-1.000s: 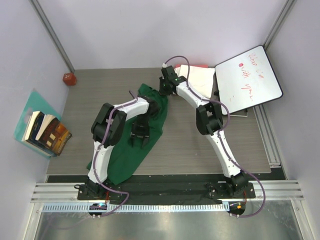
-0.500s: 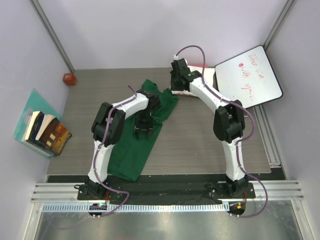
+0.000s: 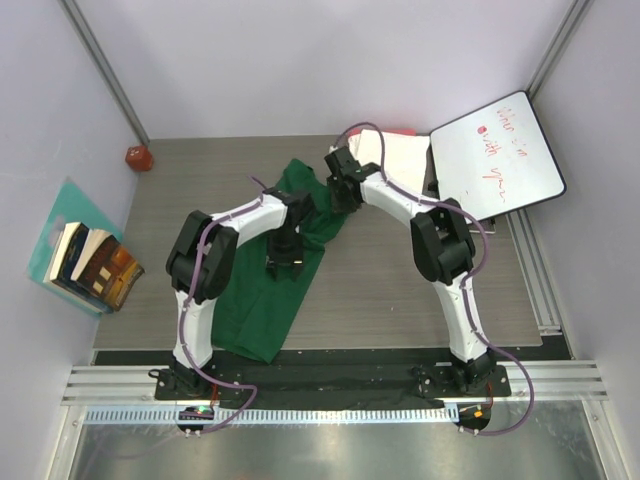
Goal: Fold and stack the t-shirts
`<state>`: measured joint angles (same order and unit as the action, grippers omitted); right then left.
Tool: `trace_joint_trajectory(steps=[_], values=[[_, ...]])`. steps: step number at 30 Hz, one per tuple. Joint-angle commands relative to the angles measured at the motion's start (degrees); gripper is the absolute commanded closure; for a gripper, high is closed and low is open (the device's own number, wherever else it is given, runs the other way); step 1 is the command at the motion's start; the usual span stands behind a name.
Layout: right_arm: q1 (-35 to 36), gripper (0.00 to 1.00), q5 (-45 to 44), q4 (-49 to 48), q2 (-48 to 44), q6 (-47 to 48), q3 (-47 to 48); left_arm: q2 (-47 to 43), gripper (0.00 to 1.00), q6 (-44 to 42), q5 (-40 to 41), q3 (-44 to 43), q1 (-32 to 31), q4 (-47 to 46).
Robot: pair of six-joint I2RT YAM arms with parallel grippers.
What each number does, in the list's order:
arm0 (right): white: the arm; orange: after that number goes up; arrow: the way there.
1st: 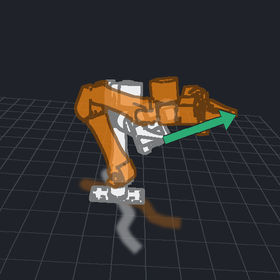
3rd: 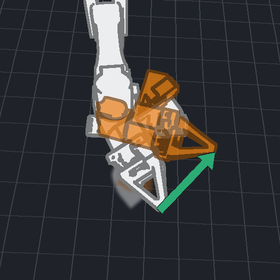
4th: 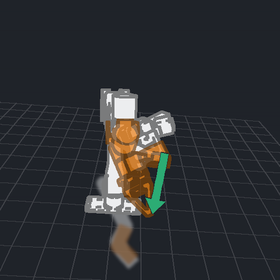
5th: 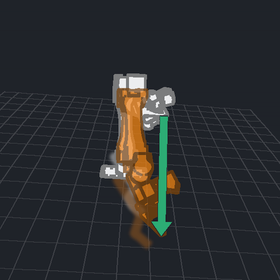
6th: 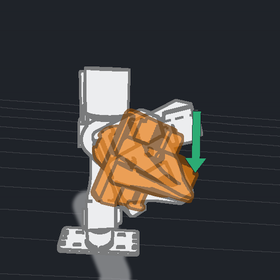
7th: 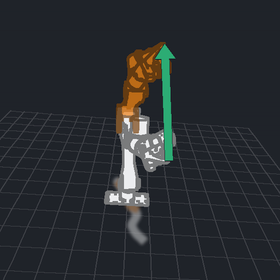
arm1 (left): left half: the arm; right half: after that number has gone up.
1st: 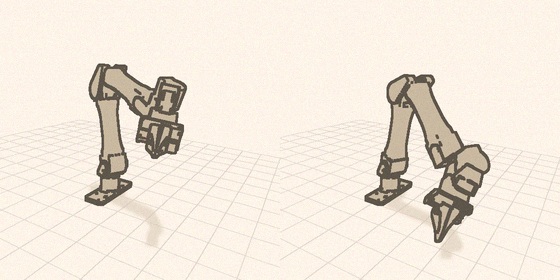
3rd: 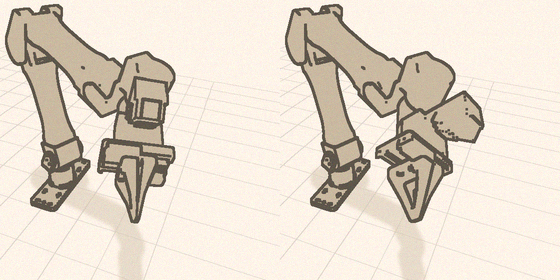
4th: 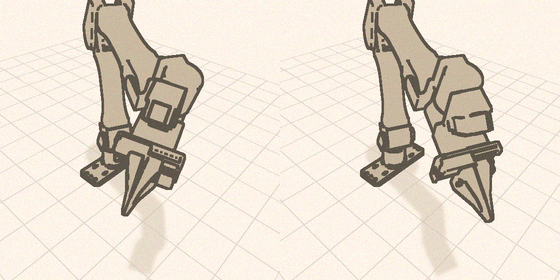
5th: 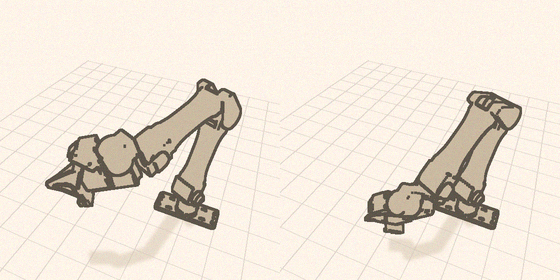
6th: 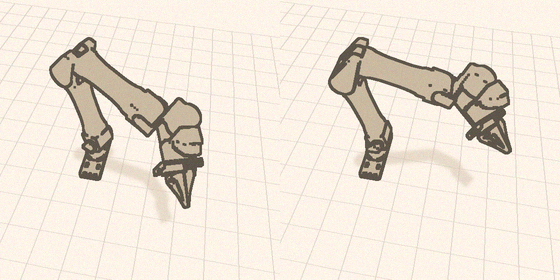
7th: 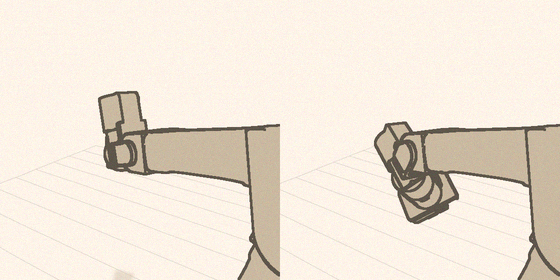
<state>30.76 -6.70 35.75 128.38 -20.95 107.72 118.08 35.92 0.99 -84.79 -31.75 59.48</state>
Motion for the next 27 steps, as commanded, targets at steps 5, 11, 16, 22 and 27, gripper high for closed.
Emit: trace_joint_trajectory(steps=[5, 11, 16, 22, 27], values=[[0.8, 0.86, 0.1, 0.0, 5.6, -0.6, -0.6, -0.8, 0.55, -1.6, 3.7, 4.1, 0.4, -3.0], [0.8, 0.99, 0.4, 0.6, 12.3, -0.1, 6.0, -1.4, 0.70, -1.5, 1.2, 8.1, -1.3, -4.1], [0.8, 0.99, 0.7, 4.9, 21.5, 1.2, 22.9, -0.7, 0.73, -1.6, 0.2, 11.0, -2.9, -5.2], [-0.6, 0.91, 1.7, 5.2, 28.5, 1.3, 35.8, 1.5, 0.58, -1.8, 1.1, 8.8, -2.8, -5.0], [-3.4, 0.74, 3.8, 2.5, 28.6, 1.3, 36.2, 4.5, 0.43, -1.4, -0.3, 3.3, -2.9, -4.8]])
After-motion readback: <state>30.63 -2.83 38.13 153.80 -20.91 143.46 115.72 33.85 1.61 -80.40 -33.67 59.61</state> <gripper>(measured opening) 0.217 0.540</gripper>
